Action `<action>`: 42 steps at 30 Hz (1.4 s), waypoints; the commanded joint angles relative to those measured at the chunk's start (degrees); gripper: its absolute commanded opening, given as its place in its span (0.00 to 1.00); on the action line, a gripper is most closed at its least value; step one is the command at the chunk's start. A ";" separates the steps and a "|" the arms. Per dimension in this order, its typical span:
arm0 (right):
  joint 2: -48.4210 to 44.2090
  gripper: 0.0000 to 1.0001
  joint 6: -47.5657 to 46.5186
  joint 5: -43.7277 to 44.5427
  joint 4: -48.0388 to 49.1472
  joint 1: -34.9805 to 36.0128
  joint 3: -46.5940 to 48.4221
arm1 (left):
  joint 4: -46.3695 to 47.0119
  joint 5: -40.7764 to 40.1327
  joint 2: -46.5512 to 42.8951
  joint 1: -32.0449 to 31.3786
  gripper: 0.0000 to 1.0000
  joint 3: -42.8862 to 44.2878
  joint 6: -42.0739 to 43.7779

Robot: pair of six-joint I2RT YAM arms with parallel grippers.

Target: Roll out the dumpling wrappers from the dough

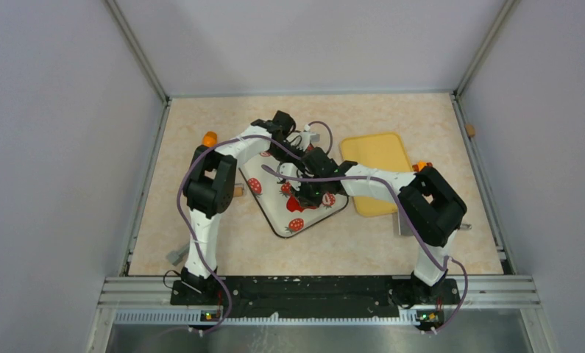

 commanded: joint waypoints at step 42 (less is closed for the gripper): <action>-5.38 0.15 -4.47 0.08 -6.49 1.36 3.94 | 2.01 0.12 -24.37 19.14 0.47 -11.05 -7.88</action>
